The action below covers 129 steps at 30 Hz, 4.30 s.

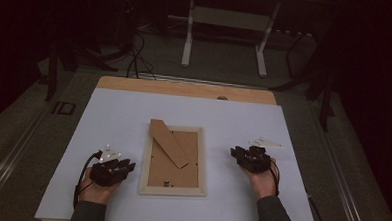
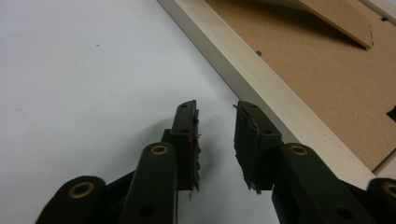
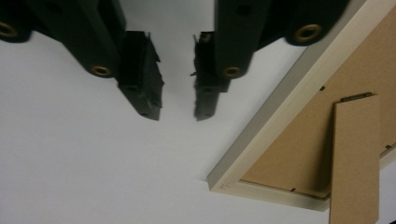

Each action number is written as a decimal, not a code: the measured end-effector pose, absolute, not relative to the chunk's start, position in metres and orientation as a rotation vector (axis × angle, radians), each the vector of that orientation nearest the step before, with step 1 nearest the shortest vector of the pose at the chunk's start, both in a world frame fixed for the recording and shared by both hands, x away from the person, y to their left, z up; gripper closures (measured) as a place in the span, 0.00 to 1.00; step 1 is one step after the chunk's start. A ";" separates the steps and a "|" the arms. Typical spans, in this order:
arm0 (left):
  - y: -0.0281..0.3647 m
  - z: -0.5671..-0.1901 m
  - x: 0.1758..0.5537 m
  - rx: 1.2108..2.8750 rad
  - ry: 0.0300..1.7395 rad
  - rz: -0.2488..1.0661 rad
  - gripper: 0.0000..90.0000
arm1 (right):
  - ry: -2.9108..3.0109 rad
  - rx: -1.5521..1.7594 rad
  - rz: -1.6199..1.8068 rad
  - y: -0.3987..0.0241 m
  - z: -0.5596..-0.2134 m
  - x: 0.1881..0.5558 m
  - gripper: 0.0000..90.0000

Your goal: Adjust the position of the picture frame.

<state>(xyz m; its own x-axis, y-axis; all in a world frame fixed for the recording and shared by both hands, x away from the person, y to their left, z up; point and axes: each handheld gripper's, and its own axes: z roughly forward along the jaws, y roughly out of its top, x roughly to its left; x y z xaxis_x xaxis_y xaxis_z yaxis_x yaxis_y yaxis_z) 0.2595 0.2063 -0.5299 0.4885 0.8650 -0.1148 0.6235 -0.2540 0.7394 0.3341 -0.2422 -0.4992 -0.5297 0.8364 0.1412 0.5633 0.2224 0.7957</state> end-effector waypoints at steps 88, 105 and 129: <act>0.178 -0.536 0.253 2.130 1.104 0.417 1.00 | 2.520 1.322 1.086 -0.167 -0.528 0.335 1.00; 0.163 -0.536 0.248 2.147 1.077 0.437 1.00 | 2.514 1.334 1.052 -0.168 -0.526 0.353 1.00; 0.133 -0.536 0.244 2.171 1.004 0.385 1.00 | 2.499 1.306 1.012 -0.189 -0.512 0.360 0.99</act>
